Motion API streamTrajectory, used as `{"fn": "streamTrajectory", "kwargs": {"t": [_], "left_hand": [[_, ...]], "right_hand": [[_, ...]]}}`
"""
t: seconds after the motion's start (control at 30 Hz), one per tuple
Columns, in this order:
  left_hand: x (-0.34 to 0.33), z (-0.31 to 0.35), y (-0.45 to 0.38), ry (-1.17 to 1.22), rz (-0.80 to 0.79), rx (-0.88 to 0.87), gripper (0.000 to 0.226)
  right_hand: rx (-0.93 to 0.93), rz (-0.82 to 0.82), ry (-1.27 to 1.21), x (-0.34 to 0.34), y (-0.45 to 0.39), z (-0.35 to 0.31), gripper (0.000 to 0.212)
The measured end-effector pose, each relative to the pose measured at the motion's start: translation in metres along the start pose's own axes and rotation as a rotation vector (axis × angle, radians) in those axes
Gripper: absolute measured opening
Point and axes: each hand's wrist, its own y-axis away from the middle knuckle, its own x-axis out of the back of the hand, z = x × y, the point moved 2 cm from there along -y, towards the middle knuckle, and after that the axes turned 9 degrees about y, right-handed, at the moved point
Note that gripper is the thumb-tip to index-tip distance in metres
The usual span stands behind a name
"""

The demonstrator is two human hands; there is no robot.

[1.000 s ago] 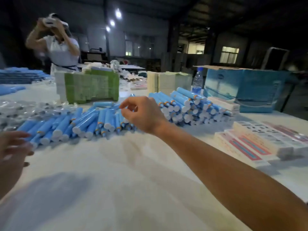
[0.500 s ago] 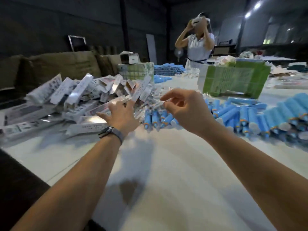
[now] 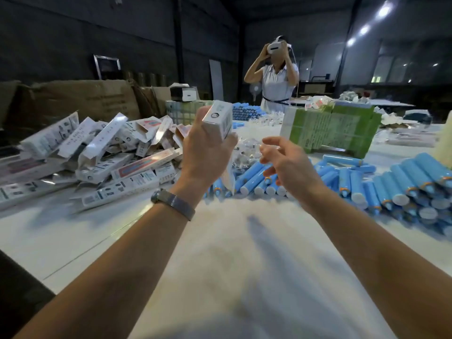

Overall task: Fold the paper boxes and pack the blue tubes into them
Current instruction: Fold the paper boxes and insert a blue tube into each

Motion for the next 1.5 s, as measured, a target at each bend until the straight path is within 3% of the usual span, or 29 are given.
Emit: {"fn": "streamTrajectory", "kwargs": {"t": [0.1, 0.17, 0.2, 0.27, 0.37, 0.5, 0.57, 0.67, 0.73, 0.8, 0.9, 1.03, 1.1, 1.17, 1.23, 1.3, 1.4, 1.5], "left_hand": [[-0.021, 0.007, 0.013, 0.697, 0.150, 0.271, 0.056], [-0.031, 0.002, 0.028, 0.849, 0.138, 0.374, 0.050], [-0.036, 0.000, 0.038, 0.843, 0.087, 0.352, 0.046], [-0.045, 0.003, 0.059, 0.694, -0.115, 0.123, 0.044], [-0.059, 0.011, 0.079, 0.345, -0.413, -0.230, 0.046], [-0.052, 0.009, 0.083, 0.232, -0.735, -0.265, 0.075], [-0.049, 0.006, 0.086, 0.248, -0.783, -0.210, 0.079], [-0.054, 0.005, 0.087, 0.454, -0.622, -0.062, 0.048], [-0.056, 0.002, 0.086, 0.417, -0.417, -0.053, 0.040], [-0.057, -0.004, 0.086, 0.297, -0.270, -0.122, 0.051], [-0.057, -0.012, 0.086, 0.123, -0.201, -0.173, 0.073], [-0.056, -0.018, 0.085, 0.344, -0.138, 0.144, 0.095], [-0.053, -0.020, 0.082, 0.364, -0.148, 0.162, 0.101], [-0.049, -0.020, 0.080, 0.301, -0.173, 0.106, 0.113], [-0.047, -0.019, 0.079, 0.227, -0.193, 0.048, 0.128], [-0.047, -0.015, 0.079, 0.257, -0.246, 0.066, 0.135], [-0.049, -0.012, 0.078, 0.342, -0.292, 0.110, 0.137], [-0.052, -0.014, 0.078, 0.308, -0.279, 0.131, 0.140]], "right_hand": [[-0.282, -0.152, -0.246, 0.005, 0.006, -0.001, 0.028], [-0.430, -0.154, -0.513, 0.010, 0.005, 0.001, 0.040], [-0.475, -0.133, -0.627, 0.012, 0.004, 0.003, 0.044], [-0.531, -0.141, -0.759, 0.015, 0.002, 0.007, 0.048], [-0.588, -0.346, -0.898, 0.010, 0.005, 0.009, 0.030], [-0.495, -0.244, -0.721, 0.020, 0.004, 0.019, 0.015], [-0.408, -0.180, -0.730, 0.023, 0.004, 0.022, 0.009], [-0.363, -0.195, -0.777, 0.022, 0.004, 0.032, 0.024], [-0.344, -0.215, -0.770, 0.022, 0.004, 0.035, 0.041], [-0.291, -0.215, -0.712, 0.018, 0.004, 0.036, 0.053], [-0.170, -0.163, -0.725, 0.008, 0.002, 0.039, 0.062], [-0.041, -0.227, -0.723, -0.007, 0.004, 0.039, 0.058], [-0.003, -0.281, -0.740, -0.007, 0.004, 0.036, 0.050], [0.030, -0.202, -0.536, 0.005, -0.001, 0.041, 0.043], [0.077, 0.024, 0.087, 0.026, -0.009, 0.053, 0.042], [-0.016, 0.123, 0.629, 0.044, -0.015, 0.072, 0.043], [-0.232, -0.027, 0.882, 0.053, -0.015, 0.098, 0.038], [-0.265, -0.115, 0.995, 0.049, -0.016, 0.112, 0.032]]}}
